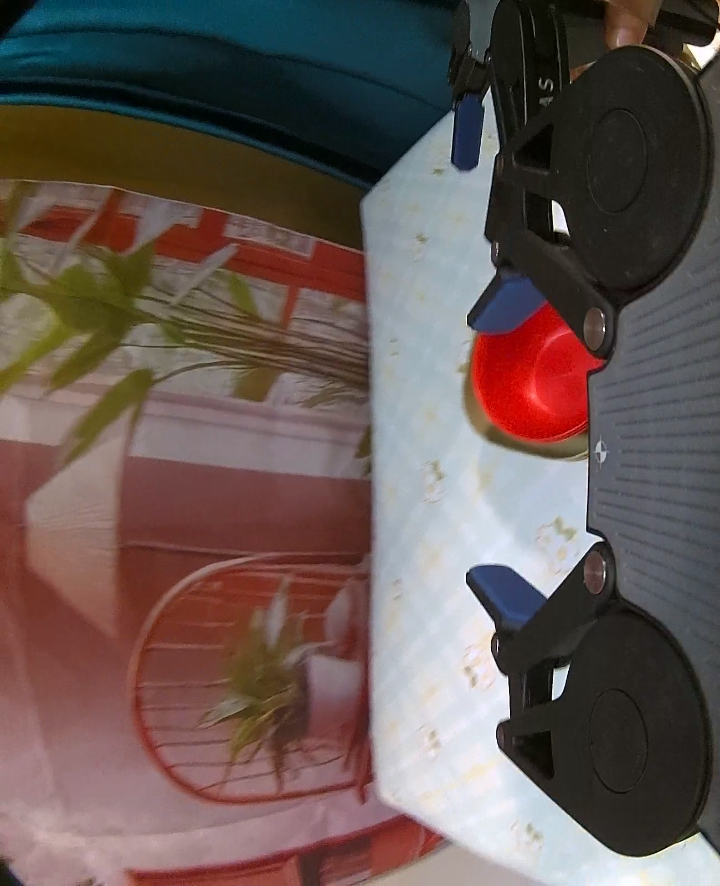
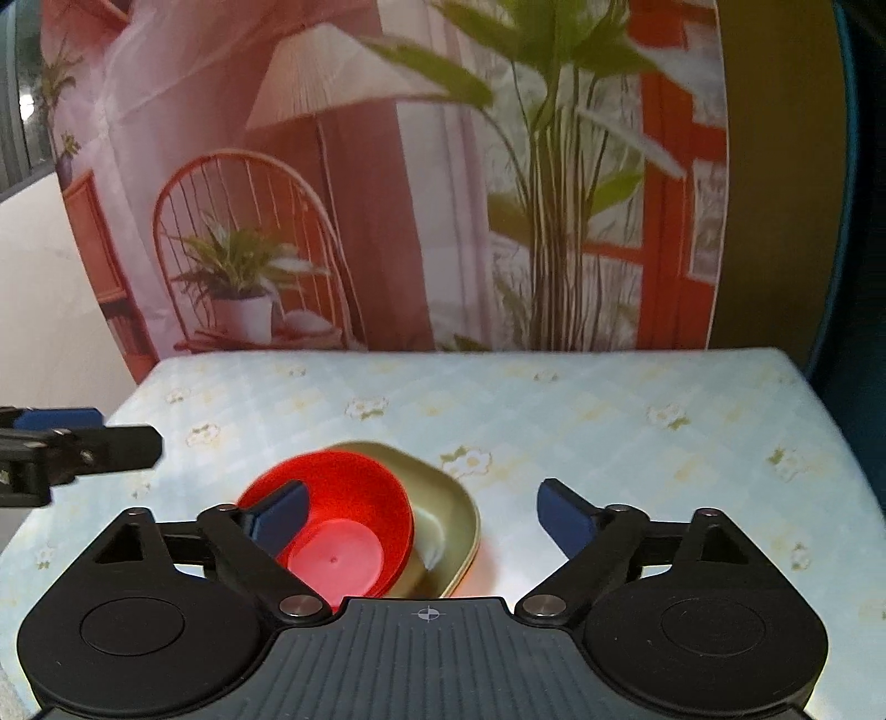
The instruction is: Organize plates and bowls
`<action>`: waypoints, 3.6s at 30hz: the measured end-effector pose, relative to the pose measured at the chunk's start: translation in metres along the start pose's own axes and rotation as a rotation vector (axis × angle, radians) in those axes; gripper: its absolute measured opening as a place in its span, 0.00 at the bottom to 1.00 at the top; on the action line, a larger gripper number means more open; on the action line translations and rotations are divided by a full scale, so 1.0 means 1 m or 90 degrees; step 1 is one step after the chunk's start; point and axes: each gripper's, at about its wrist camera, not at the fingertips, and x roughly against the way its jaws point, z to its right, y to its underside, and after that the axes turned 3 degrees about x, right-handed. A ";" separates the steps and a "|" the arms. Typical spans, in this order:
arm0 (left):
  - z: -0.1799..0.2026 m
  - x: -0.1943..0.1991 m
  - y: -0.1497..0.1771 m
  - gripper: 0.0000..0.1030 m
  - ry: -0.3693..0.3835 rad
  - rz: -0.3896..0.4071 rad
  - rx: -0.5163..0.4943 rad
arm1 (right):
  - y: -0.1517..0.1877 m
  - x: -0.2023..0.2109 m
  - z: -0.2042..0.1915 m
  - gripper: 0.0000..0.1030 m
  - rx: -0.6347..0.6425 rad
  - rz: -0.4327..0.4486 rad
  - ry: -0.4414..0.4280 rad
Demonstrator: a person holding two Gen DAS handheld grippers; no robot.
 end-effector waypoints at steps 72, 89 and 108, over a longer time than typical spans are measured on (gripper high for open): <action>0.016 0.167 0.001 1.00 -0.155 0.156 -0.011 | -0.004 0.180 -0.044 1.00 0.010 0.151 0.040; 0.015 0.167 0.002 1.00 -0.148 0.154 -0.012 | -0.005 0.180 -0.041 1.00 0.003 0.147 0.044; 0.015 0.168 0.004 1.00 -0.145 0.158 -0.010 | -0.006 0.180 -0.038 1.00 0.002 0.146 0.045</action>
